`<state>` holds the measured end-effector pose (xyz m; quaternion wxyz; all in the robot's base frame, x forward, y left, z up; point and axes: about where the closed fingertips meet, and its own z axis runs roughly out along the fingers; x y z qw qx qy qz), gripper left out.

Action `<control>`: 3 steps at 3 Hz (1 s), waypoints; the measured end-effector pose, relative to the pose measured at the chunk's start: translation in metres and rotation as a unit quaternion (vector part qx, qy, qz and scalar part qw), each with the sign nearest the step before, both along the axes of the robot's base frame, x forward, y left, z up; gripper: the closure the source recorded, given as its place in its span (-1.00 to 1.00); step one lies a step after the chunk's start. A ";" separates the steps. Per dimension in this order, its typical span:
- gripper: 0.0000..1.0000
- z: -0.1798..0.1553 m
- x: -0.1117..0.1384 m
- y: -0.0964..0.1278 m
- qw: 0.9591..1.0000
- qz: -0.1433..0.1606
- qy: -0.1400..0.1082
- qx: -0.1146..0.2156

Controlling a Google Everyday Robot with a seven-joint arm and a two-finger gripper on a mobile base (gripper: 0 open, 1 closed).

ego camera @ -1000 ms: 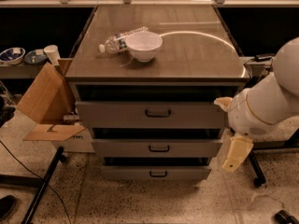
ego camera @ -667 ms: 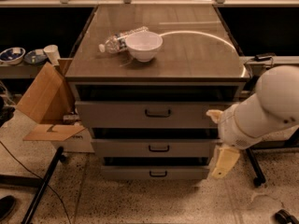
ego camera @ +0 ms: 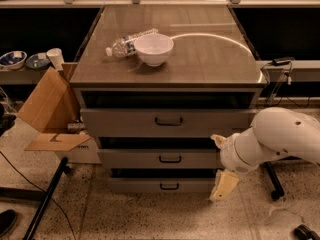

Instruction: Open middle drawer

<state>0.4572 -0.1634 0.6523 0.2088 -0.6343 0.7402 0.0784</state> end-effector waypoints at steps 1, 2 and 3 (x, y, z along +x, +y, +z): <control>-1.00 0.000 0.000 0.000 1.000 0.000 0.000 0.000; -1.00 0.002 0.000 0.001 1.000 0.004 0.003 -0.008; -1.00 -0.009 0.009 0.003 1.000 0.022 0.015 -0.009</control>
Offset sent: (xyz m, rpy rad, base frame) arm 0.0013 0.0005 0.0039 -0.0330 0.0118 0.0136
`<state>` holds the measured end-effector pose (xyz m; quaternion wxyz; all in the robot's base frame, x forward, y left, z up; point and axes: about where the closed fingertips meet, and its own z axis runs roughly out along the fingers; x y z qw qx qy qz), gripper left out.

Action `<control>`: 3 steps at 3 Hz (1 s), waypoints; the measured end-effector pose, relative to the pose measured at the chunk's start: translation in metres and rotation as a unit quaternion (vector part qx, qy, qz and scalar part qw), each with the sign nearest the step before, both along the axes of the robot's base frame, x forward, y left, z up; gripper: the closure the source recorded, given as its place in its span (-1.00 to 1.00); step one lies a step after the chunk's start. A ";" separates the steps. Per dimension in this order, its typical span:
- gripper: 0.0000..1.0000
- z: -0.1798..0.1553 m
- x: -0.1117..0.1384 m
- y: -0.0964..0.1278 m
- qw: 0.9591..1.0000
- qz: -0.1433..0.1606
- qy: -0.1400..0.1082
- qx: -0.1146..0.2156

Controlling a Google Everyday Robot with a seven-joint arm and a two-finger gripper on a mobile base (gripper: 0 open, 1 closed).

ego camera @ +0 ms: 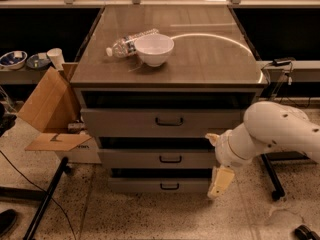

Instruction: Open middle drawer

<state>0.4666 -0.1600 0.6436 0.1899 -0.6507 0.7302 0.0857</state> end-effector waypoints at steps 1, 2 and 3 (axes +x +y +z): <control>-1.00 -0.028 0.013 0.007 0.999 0.023 0.024 0.000; -1.00 -0.057 0.020 0.012 0.998 0.038 0.041 0.003; -1.00 -0.081 0.019 0.015 0.998 0.042 0.042 0.017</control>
Offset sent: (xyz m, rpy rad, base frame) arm 0.0295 0.0174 -0.0941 0.0138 0.1240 0.1111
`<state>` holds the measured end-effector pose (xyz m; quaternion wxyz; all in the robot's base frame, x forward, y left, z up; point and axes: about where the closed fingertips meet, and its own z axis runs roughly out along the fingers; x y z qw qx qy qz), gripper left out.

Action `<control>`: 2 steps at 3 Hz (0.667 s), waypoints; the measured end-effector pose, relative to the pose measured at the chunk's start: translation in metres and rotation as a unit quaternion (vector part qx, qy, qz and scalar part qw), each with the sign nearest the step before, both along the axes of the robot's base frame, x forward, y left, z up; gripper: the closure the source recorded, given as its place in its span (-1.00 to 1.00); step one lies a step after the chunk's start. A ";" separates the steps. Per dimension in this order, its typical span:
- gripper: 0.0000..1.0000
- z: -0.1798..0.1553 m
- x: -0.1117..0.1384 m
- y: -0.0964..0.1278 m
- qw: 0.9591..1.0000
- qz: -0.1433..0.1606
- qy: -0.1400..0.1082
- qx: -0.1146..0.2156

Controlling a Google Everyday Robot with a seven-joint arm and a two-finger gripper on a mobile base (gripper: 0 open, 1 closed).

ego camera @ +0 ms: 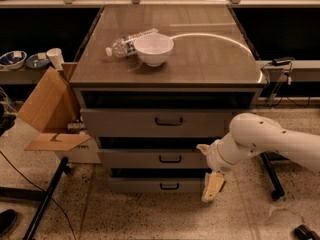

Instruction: Open middle drawer

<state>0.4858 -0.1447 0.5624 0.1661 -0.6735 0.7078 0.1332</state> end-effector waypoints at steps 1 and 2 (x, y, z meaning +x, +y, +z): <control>-1.00 -0.022 0.004 0.003 1.000 -0.004 -0.008 0.019; -1.00 -0.045 0.016 0.007 0.999 -0.012 -0.020 0.036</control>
Offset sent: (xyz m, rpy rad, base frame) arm 0.0361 0.0116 -0.0757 0.1183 -0.0845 -0.0571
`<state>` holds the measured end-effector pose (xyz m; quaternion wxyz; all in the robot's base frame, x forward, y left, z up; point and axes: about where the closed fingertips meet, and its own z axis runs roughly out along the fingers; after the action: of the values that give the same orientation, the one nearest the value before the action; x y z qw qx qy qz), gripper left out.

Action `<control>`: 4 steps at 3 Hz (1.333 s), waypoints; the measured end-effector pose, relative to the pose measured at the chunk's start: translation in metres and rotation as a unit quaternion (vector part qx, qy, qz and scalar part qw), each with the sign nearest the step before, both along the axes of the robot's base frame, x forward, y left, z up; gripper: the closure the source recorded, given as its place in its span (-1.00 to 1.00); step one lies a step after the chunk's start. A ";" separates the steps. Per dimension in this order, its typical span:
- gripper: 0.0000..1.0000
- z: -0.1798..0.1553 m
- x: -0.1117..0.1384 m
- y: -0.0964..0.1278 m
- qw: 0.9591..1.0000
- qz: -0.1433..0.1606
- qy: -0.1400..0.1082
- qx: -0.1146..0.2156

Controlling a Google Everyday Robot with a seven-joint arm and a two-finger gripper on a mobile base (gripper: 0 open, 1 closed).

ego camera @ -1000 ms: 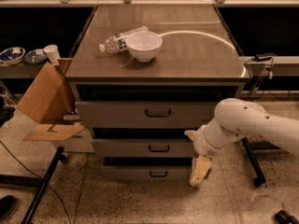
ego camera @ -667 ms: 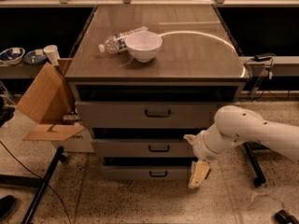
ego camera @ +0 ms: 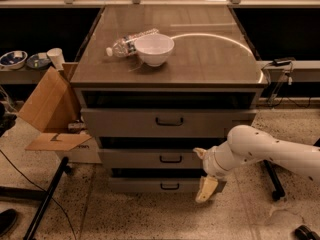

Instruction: Open middle drawer

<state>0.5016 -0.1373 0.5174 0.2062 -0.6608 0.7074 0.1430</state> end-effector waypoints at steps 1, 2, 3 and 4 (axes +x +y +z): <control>-1.00 -0.024 0.013 0.002 1.000 -0.007 -0.011 0.017; -1.00 -0.051 0.029 0.006 0.999 -0.016 -0.022 0.035; -1.00 -0.062 0.037 0.007 0.998 -0.023 -0.029 0.044; -1.00 -0.072 0.050 0.007 0.995 -0.050 -0.042 0.078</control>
Offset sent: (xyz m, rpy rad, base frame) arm 0.0411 0.0059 -0.0679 0.0921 -0.0647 -0.0466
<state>0.5521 -0.1301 0.4458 0.2934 -0.6121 0.7167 0.1599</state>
